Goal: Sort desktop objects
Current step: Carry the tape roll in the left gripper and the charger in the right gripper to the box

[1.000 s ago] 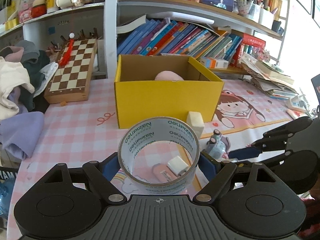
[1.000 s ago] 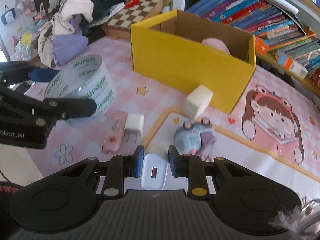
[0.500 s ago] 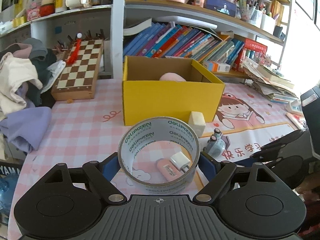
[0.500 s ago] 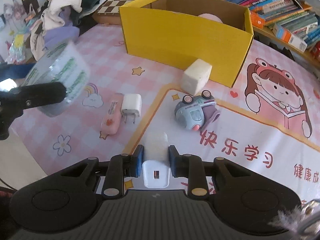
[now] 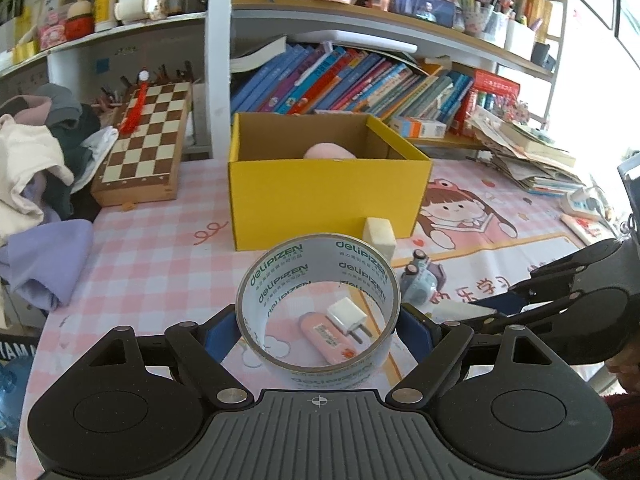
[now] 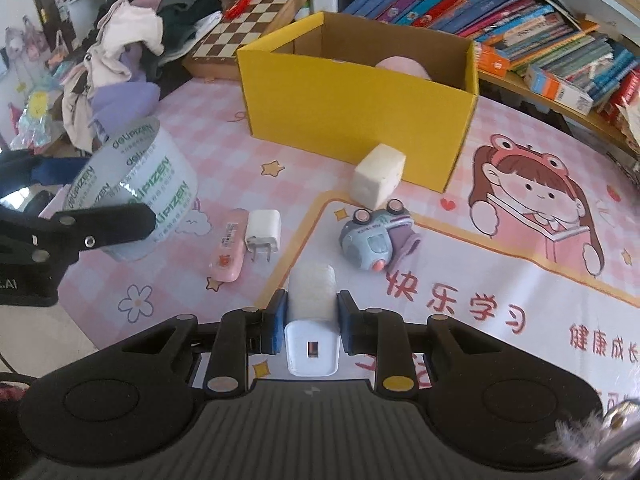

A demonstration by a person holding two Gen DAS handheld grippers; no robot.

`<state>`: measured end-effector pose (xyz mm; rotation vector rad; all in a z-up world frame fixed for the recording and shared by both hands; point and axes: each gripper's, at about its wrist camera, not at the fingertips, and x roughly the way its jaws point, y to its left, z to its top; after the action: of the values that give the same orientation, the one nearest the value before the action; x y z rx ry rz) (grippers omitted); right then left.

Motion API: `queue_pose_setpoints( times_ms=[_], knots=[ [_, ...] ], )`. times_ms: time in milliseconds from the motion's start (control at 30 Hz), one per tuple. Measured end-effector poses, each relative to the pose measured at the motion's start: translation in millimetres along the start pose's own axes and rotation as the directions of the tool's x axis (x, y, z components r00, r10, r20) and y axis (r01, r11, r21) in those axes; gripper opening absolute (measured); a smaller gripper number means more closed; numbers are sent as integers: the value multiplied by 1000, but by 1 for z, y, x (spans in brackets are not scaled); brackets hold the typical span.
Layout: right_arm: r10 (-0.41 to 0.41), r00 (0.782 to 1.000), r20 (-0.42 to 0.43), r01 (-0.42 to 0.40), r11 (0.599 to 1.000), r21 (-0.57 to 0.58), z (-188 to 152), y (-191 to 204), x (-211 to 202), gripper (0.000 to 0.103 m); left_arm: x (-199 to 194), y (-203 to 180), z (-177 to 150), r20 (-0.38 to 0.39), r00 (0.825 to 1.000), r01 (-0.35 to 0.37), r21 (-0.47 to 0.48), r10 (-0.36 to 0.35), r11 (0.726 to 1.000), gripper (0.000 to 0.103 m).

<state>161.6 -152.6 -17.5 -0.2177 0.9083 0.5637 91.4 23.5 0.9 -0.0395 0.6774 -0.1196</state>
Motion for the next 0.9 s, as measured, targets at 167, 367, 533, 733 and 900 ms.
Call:
queue_pose_setpoints(
  times_ms=[167,367,533,733,900],
  knots=[
    [-23,1000,17,22,999,45,-6,-4,-10,24,0,-4,-1,-7,1000,25,25,-24,999,85],
    [-38,999,26,35,996,83,-10,-8,-19,24,0,-6,1,-11,999,51,51,-50,997,85],
    [-45,998,36,41,995,93,-9,-9,-25,24,2,-9,6,-8,997,75,79,-75,994,85],
    [-54,997,62,47,994,103,1,-17,-34,24,6,-12,20,7,995,100,116,-101,988,85],
    [-57,994,90,50,995,87,18,-26,-41,24,9,-16,38,31,992,119,151,-125,981,85]
  ],
)
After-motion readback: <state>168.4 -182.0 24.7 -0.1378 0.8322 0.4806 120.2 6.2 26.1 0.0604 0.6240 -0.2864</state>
